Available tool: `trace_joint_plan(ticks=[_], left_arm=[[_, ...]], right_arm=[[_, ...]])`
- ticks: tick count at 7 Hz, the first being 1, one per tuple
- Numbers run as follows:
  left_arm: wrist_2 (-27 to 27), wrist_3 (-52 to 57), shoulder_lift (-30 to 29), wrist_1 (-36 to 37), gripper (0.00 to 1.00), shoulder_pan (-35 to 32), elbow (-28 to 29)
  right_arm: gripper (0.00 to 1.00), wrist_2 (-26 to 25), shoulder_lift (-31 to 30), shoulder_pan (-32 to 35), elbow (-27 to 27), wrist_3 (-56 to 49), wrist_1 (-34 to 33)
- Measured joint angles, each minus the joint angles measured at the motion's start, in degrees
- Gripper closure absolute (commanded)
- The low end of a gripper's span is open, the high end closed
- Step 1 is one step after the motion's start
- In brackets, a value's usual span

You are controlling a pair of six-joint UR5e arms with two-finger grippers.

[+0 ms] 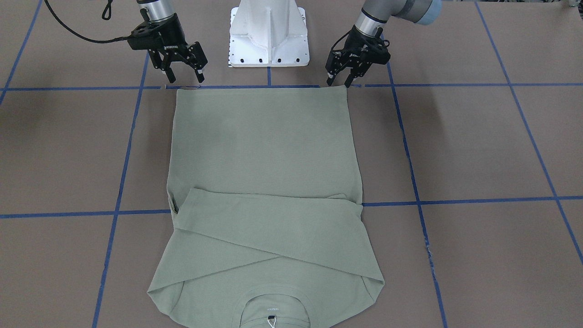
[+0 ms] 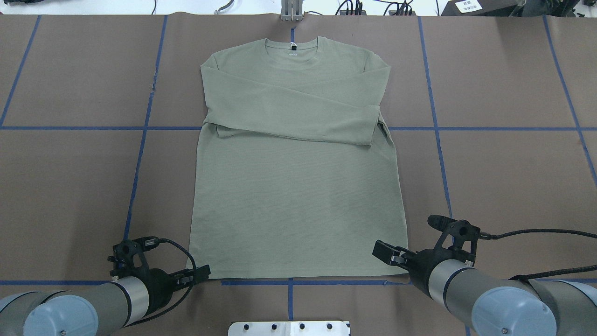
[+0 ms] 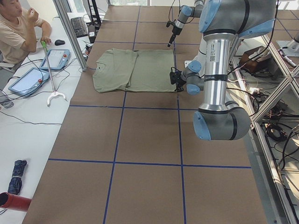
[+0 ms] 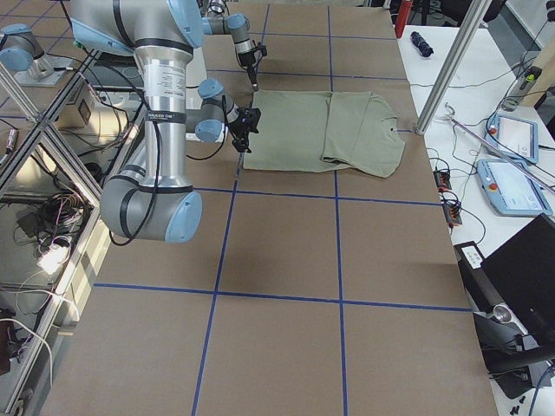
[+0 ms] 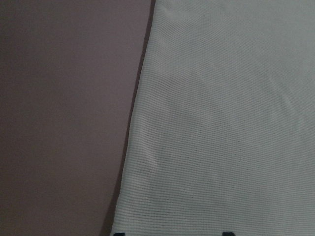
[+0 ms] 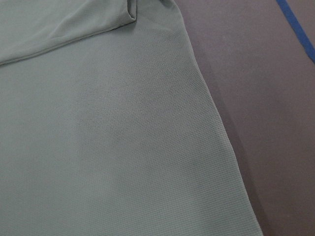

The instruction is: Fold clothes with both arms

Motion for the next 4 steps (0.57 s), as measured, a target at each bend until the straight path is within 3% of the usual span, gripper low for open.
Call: trace_joint_plan(ticks=[4], left_arm=[[-0.4, 0.1, 0.1, 0.2, 0.32, 0.0, 0.6]], right_arm=[[0.0, -0.5, 0.0, -0.3, -0.2, 0.0, -0.1]])
